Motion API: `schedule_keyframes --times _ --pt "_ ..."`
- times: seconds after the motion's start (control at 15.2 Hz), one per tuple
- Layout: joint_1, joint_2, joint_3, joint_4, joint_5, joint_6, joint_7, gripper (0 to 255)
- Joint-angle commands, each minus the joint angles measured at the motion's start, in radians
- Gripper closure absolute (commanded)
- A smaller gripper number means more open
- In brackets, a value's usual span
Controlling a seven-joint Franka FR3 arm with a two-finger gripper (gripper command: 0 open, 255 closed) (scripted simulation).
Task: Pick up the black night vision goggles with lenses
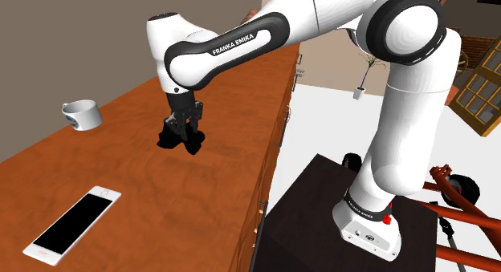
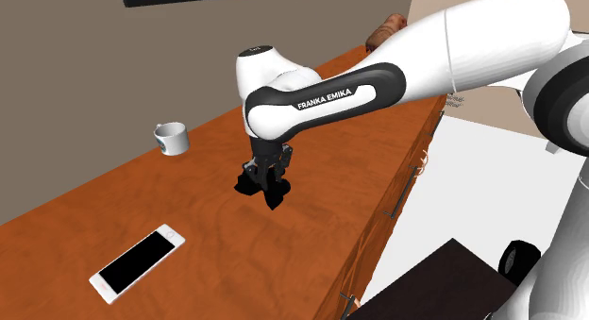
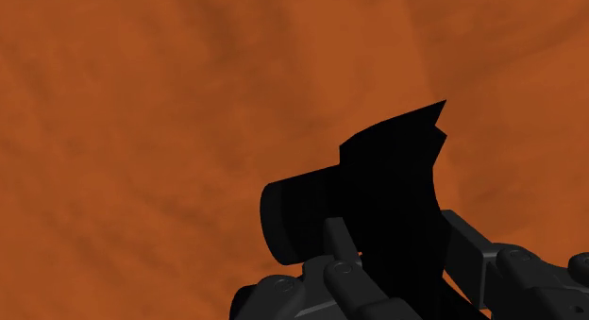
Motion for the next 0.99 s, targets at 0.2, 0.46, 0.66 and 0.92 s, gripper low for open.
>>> schedule_keyframes --times 0.2,0.46,0.66,0.92 --pt "0.000 0.001 0.000 -0.001 0.000 0.000 0.000 255" --pt "0.000 -0.006 0.001 0.018 0.003 -0.025 -0.002 255" --pt "0.000 -0.015 0.002 0.047 0.008 -0.062 -0.006 255" --pt "0.000 -0.024 0.004 0.089 0.013 -0.113 -0.011 255"
